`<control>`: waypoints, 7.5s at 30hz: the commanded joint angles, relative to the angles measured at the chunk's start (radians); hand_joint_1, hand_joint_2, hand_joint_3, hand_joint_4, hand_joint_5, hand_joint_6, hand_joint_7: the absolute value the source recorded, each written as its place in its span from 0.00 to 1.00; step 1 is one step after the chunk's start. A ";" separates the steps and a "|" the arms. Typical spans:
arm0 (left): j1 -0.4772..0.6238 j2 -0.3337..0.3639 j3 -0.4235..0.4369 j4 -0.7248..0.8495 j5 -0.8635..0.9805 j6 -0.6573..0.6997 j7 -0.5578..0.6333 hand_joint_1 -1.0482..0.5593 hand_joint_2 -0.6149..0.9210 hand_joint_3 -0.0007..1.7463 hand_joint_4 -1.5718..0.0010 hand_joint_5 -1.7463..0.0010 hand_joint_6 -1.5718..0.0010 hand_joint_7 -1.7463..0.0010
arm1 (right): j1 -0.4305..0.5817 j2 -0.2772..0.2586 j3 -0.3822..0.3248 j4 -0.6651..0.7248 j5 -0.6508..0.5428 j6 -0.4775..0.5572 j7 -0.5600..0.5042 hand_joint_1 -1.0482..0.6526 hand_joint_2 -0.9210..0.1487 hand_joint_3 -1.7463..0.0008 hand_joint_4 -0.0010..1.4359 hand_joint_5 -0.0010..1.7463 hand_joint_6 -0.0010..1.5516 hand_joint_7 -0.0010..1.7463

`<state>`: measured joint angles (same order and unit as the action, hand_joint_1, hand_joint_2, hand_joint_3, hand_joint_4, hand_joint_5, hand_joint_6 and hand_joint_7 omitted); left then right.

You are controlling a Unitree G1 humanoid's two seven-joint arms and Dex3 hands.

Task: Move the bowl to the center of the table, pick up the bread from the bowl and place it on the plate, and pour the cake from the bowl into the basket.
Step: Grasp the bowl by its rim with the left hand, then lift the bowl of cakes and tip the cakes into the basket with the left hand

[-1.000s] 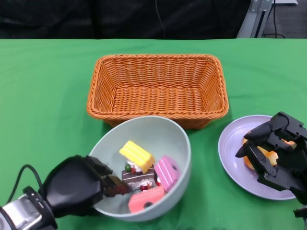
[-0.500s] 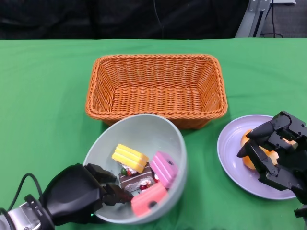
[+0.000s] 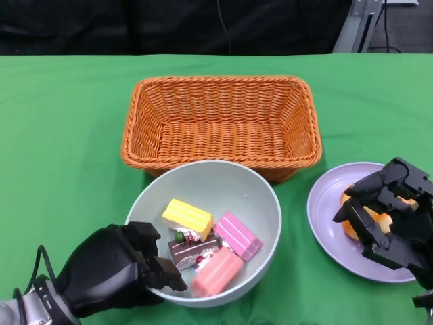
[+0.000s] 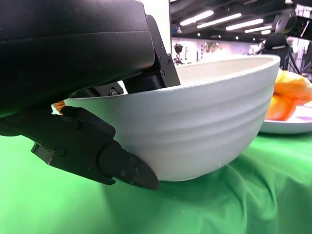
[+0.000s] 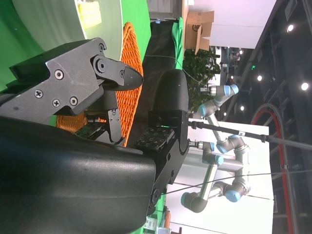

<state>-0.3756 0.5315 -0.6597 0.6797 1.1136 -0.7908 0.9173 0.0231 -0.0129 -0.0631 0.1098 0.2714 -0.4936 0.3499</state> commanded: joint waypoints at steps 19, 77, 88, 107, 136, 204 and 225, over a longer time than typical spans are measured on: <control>0.028 0.039 0.107 -0.006 -0.177 -0.237 0.011 0.62 0.79 0.57 0.49 0.10 0.50 0.21 | -0.004 -0.004 -0.006 0.028 -0.053 -0.003 -0.036 0.61 0.27 0.51 0.49 0.86 0.45 0.68; -0.265 -0.168 0.438 0.085 -0.634 -0.310 -0.742 0.61 0.80 0.60 0.58 0.00 0.66 0.01 | -0.001 0.007 0.077 0.132 -0.158 0.014 -0.050 0.61 0.21 0.60 0.45 0.84 0.42 0.68; -0.345 -0.225 0.428 0.198 -0.560 -0.319 -0.677 0.57 0.80 0.63 0.57 0.00 0.66 0.02 | 0.012 0.027 0.094 0.135 -0.177 0.035 -0.081 0.59 0.17 0.66 0.45 0.84 0.42 0.70; -0.411 -0.326 0.452 0.302 -0.765 -0.263 -0.874 0.63 0.83 0.60 0.60 0.00 0.59 0.10 | -0.015 0.046 0.107 0.241 -0.156 -0.049 -0.053 0.62 0.15 0.66 0.47 0.85 0.42 0.70; -0.436 -0.432 0.647 0.225 -1.284 0.111 -1.563 0.64 0.86 0.53 0.56 0.00 0.54 0.13 | -0.055 0.058 0.110 0.360 -0.149 -0.142 -0.014 0.61 0.24 0.56 0.45 0.86 0.41 0.70; -0.521 -0.458 0.843 0.230 -1.437 0.771 -1.684 0.60 0.74 0.72 0.58 0.00 0.57 0.08 | -0.048 0.068 0.123 0.326 -0.132 -0.095 0.012 0.56 0.18 0.65 0.47 0.81 0.43 0.65; -0.629 -0.453 0.865 0.438 -1.396 0.699 -1.662 0.61 0.75 0.71 0.58 0.00 0.57 0.08 | -0.050 0.078 0.125 0.347 -0.138 -0.100 0.011 0.56 0.16 0.67 0.46 0.81 0.44 0.65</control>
<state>-0.9629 0.0684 0.1865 1.1117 -0.2683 -0.0816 -0.7452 -0.0313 0.0657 0.0643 0.4547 0.1349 -0.5898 0.3676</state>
